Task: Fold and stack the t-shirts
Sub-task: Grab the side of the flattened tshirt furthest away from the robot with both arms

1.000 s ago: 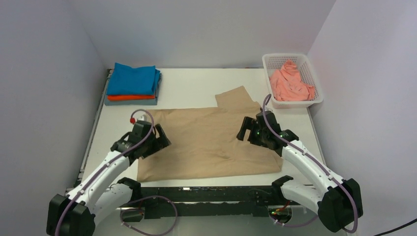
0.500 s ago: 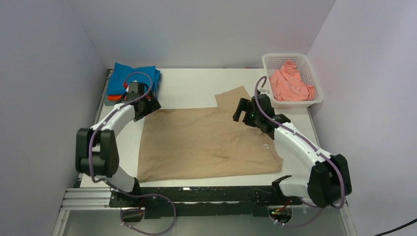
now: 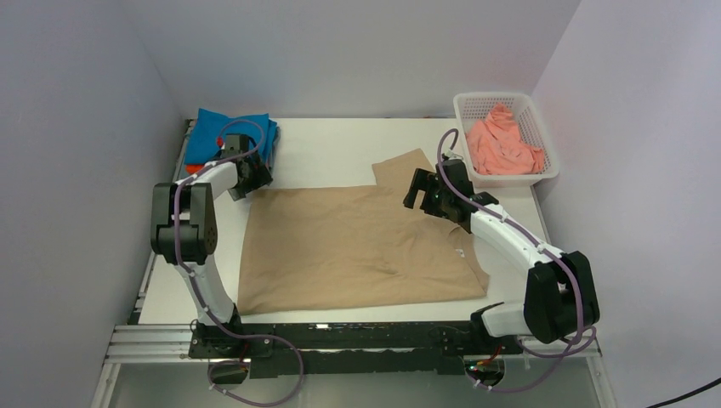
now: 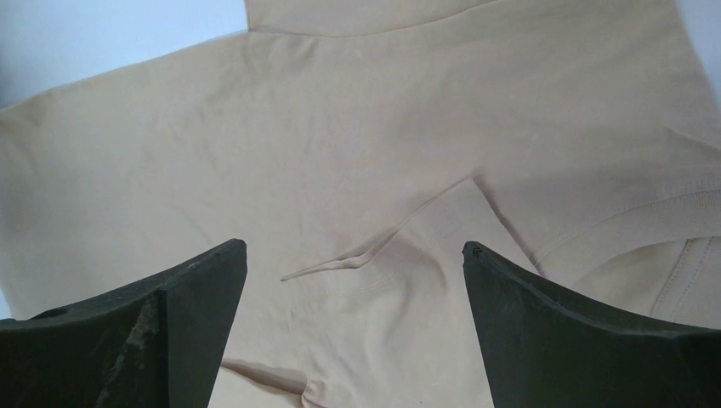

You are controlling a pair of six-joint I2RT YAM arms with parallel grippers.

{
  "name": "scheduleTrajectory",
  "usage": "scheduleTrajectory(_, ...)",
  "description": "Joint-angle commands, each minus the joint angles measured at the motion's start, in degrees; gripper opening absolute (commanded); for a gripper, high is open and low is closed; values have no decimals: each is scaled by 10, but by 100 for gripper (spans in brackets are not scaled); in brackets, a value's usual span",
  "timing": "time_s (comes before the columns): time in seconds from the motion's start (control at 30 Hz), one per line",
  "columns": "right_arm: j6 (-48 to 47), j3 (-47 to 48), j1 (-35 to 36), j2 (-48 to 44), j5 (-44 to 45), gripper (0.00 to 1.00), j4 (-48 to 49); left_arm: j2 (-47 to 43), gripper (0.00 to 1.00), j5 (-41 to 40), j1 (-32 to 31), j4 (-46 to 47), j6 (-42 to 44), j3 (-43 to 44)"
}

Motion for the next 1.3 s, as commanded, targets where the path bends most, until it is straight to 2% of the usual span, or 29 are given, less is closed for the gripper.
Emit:
scheduleTrajectory(0.0,-9,12,-7,4,-18,100,31,28,78,-4,-2,13,3,38)
scheduleTrajectory(0.2,-10,6,-10,0,-17,100,32,54,61,16,-2,1,-1,56)
scheduleTrajectory(0.47,-8,0,-16,-6,-20,100,37,31,54,17,-7,-11,-11,18)
scheduleTrajectory(0.6,-6,-4,-17,-8,-20,100,39,23,45,5,-14,-24,-19,0)
scheduleTrajectory(0.77,-4,-9,-17,-12,-20,100,40,15,28,-15,-17,-40,-26,-2)
scheduleTrajectory(0.87,-2,-10,-17,-11,-19,100,42,11,1,-14,-18,-44,-25,2)
scheduleTrajectory(1.03,-15,16,-19,2,-1,100,23,-16,0,-12,-17,-37,0,8)
scheduleTrajectory(1.27,-33,104,-18,62,32,100,-10,-105,0,-43,-18,7,23,-51)
